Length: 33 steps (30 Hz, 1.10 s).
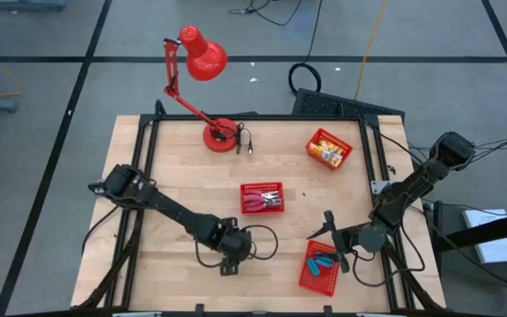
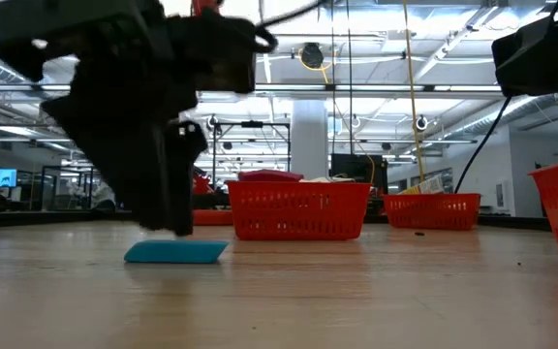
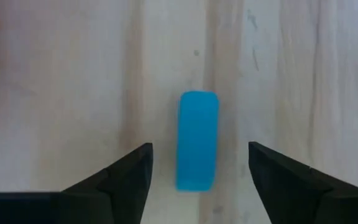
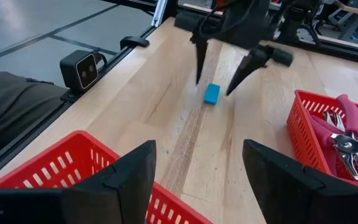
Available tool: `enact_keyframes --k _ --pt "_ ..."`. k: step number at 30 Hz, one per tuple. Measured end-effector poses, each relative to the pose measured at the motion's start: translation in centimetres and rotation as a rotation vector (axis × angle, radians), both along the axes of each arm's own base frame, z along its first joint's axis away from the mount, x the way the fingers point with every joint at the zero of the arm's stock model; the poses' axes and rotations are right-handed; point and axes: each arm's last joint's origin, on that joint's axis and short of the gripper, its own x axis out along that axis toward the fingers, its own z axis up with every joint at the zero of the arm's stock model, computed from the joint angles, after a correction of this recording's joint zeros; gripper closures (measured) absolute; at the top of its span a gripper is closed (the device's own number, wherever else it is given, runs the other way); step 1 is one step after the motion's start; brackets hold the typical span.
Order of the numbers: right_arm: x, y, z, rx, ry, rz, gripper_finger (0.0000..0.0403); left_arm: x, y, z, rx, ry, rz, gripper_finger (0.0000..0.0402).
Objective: Pick & Place School Supplies
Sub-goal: Put the blue eraser into the bottom red bin
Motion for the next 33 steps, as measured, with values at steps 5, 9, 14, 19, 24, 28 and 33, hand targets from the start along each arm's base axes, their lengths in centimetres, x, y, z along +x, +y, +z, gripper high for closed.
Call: enact_keyframes --k 5,9,14,19,24,28,33 --pt "0.0 0.0 -0.1 0.004 0.013 -0.005 0.0176 0.4 -0.2 -1.3 -0.032 0.03 -0.003 0.0143" --pt "0.0 0.0 -0.1 0.004 0.012 -0.007 0.0176 0.4 -0.2 -1.6 -0.013 0.031 0.054 0.0171" --pt "0.0 0.0 0.0 0.009 0.007 -0.008 0.0177 0.4 0.0 -1.7 0.007 0.033 0.112 0.0266" --pt "0.0 0.0 0.0 0.012 0.004 -0.008 0.0177 0.3 -0.2 -1.8 0.029 0.027 0.117 0.0364" --pt "0.0 0.0 0.0 0.024 0.004 -0.012 0.0177 0.3 -0.3 -1.8 0.048 0.007 0.143 0.0364" --pt "0.0 0.0 0.0 0.031 0.005 -0.015 0.0177 0.2 -0.8 -1.8 0.097 -0.046 0.146 0.0364" --pt "0.0 0.0 0.1 0.036 0.0 -0.015 0.0177 0.1 -1.6 -1.7 0.164 -0.118 0.152 0.0364"
